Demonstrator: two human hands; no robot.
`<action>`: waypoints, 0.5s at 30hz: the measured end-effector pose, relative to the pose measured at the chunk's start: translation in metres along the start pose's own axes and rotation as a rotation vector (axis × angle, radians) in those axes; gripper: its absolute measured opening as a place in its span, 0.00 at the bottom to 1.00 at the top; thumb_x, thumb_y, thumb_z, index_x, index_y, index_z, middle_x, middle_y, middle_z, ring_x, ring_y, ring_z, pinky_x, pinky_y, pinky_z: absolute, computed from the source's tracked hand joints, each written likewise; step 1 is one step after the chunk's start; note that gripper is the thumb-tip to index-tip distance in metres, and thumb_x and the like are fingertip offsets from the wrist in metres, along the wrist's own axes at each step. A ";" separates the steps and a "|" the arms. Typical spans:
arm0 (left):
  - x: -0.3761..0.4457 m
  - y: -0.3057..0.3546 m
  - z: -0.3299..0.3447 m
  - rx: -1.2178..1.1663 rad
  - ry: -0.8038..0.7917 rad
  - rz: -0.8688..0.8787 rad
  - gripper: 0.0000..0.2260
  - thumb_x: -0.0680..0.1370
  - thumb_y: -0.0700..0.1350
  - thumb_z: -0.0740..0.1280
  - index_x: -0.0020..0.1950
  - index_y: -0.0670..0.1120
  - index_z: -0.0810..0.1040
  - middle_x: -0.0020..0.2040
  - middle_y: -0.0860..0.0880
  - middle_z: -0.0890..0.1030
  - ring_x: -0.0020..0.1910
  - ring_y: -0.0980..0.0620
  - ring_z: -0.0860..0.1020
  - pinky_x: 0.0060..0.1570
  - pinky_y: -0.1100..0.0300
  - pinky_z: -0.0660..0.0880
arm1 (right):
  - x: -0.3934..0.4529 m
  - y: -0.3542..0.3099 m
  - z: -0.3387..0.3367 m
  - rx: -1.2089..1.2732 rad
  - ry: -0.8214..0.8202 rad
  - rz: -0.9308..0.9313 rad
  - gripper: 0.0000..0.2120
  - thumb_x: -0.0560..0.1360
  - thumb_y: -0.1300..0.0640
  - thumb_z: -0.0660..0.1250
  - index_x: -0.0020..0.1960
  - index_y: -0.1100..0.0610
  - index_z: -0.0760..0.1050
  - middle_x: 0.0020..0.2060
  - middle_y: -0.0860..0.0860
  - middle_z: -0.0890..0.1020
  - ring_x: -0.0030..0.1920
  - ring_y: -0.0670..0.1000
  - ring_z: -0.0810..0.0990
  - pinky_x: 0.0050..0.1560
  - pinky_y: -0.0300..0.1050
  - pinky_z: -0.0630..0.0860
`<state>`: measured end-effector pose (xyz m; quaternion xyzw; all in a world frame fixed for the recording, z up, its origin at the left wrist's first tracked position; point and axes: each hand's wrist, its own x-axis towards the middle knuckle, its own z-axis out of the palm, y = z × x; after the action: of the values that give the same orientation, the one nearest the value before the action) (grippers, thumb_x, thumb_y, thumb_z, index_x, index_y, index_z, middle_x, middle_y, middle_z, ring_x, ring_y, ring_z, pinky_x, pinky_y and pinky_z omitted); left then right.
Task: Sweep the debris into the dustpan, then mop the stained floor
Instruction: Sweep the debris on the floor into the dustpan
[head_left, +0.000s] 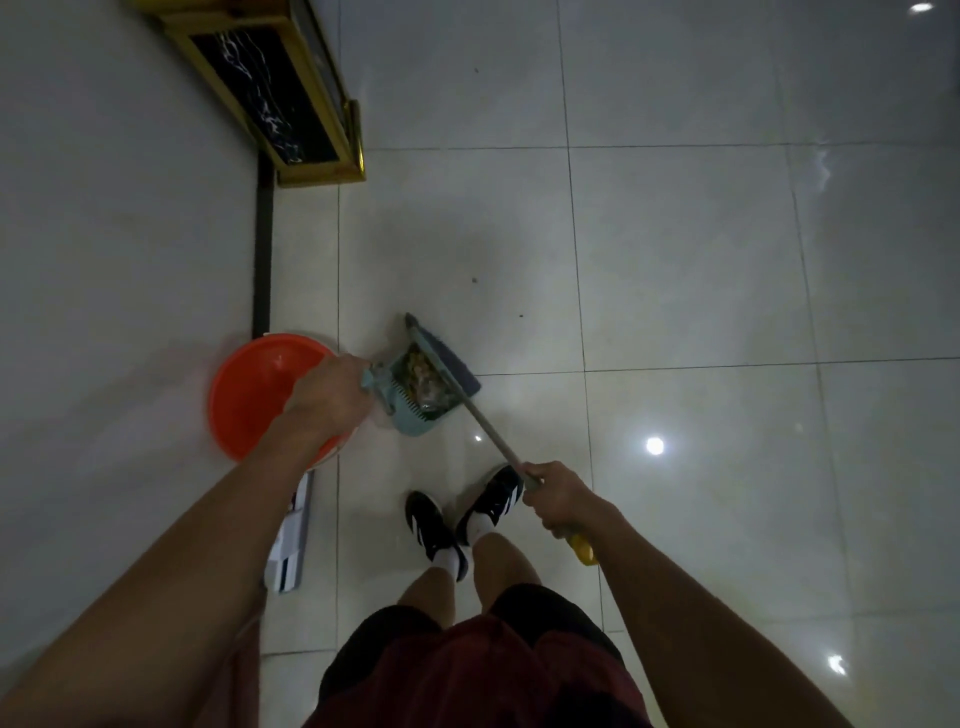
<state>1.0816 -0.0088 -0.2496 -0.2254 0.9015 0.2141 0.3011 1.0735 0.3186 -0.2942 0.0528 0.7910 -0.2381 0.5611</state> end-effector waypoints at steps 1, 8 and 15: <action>-0.003 -0.003 0.002 0.007 0.000 0.001 0.07 0.82 0.44 0.62 0.53 0.47 0.81 0.48 0.46 0.83 0.46 0.46 0.82 0.52 0.51 0.80 | -0.004 -0.001 0.005 0.034 -0.001 0.006 0.17 0.79 0.63 0.61 0.68 0.60 0.74 0.37 0.56 0.77 0.31 0.51 0.74 0.30 0.44 0.75; -0.028 -0.019 0.013 0.017 0.026 0.012 0.08 0.83 0.46 0.60 0.55 0.46 0.78 0.48 0.46 0.82 0.43 0.48 0.81 0.45 0.53 0.77 | -0.026 0.000 0.019 0.183 0.013 0.081 0.25 0.80 0.61 0.62 0.76 0.51 0.66 0.38 0.56 0.77 0.28 0.49 0.72 0.23 0.38 0.70; -0.043 -0.031 0.015 0.089 0.053 0.020 0.05 0.82 0.42 0.62 0.57 0.45 0.75 0.43 0.49 0.78 0.42 0.47 0.80 0.50 0.48 0.81 | -0.044 -0.021 0.032 0.165 -0.017 0.115 0.21 0.80 0.61 0.62 0.72 0.53 0.70 0.33 0.55 0.75 0.25 0.48 0.68 0.23 0.37 0.66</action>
<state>1.1361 -0.0143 -0.2414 -0.2084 0.9201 0.1705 0.2846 1.1101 0.2941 -0.2558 0.1419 0.7596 -0.2703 0.5743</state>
